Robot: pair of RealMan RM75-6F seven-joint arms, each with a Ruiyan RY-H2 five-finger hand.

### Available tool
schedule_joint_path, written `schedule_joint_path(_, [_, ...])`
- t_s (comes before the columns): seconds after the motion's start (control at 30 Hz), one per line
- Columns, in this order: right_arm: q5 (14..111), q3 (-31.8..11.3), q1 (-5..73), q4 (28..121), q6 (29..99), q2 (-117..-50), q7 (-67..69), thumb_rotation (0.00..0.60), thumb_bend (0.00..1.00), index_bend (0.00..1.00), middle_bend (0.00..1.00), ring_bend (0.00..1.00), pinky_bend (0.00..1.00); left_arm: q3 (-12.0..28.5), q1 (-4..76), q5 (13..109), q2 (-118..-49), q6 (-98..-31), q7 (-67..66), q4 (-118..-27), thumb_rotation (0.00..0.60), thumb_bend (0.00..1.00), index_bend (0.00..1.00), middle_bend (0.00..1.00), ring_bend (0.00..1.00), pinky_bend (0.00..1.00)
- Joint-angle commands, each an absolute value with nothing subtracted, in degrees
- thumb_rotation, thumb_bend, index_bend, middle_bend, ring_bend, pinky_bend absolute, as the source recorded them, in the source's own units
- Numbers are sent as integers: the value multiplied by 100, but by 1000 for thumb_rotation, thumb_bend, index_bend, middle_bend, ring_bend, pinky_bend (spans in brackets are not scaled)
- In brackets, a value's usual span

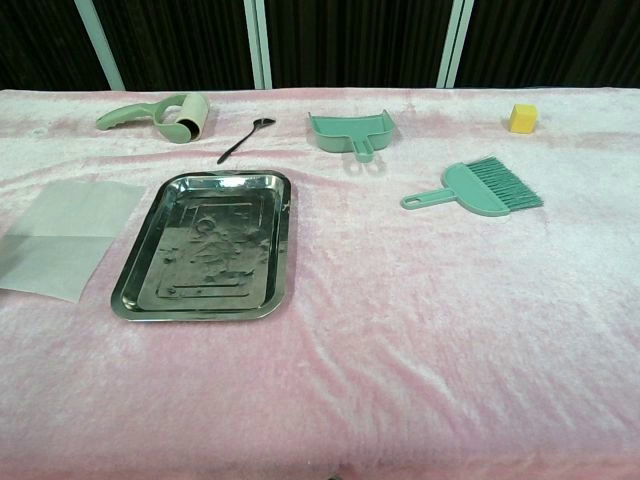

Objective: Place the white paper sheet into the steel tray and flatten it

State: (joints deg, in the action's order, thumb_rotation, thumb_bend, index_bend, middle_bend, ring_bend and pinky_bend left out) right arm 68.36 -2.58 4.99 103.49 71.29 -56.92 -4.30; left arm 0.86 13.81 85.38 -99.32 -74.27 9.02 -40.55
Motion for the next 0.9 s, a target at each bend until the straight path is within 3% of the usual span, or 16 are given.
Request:
schedule_joint_path(0.03, [6839,-254,503,10351,7129,-5691,-442,600,249,0,8,93,155,87,1382,8538,-9930,-7428,896,-4060,600,424,534,146,0,10])
schedule_joint_path(0.9, [6845,-231,513,10373,7122,-5685,-456,600,250,0,8,93,155,91,1374,8508,-9942,-7386,757,-4058,600,440,588,169,0,11])
